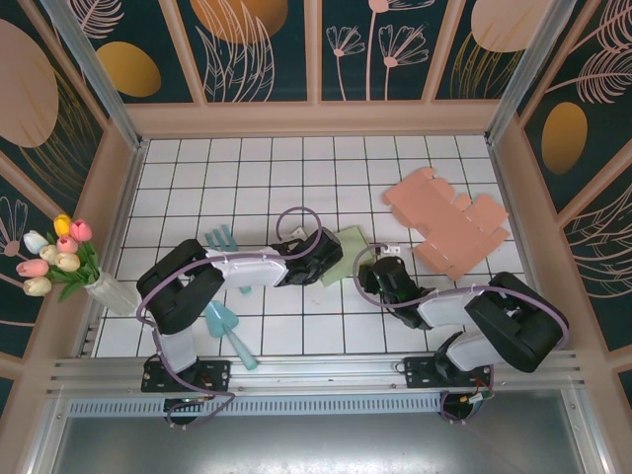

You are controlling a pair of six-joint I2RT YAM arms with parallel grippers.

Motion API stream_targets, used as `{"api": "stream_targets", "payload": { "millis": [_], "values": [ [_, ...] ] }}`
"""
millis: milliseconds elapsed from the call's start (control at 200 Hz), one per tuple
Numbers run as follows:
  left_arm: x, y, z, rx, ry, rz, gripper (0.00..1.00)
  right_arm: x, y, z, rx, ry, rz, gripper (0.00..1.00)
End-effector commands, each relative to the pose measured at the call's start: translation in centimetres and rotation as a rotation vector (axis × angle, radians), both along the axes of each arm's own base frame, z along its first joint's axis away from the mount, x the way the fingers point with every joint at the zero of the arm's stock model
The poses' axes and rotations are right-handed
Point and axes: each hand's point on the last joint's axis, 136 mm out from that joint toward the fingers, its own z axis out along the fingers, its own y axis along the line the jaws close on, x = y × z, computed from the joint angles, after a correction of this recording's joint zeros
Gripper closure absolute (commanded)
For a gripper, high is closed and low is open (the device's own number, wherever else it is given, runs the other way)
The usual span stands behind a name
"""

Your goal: Fold the paper box

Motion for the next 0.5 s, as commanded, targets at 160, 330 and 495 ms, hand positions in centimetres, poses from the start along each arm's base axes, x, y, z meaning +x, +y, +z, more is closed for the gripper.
{"api": "stream_targets", "payload": {
  "millis": [160,330,495],
  "values": [
    [-3.8,0.3,-0.1,0.037,0.055,-0.089,0.20,1.8,0.6,3.0,0.087,0.008,-0.022,0.67],
    [-2.9,0.2,3.5,0.001,-0.088,-0.146,0.15,2.1,0.2,2.7,0.105,0.072,-0.025,0.71],
    [-1.4,0.7,8.2,-0.014,-0.330,-0.209,0.12,2.8,-0.4,2.7,0.109,0.122,-0.027,0.82]
  ]
}}
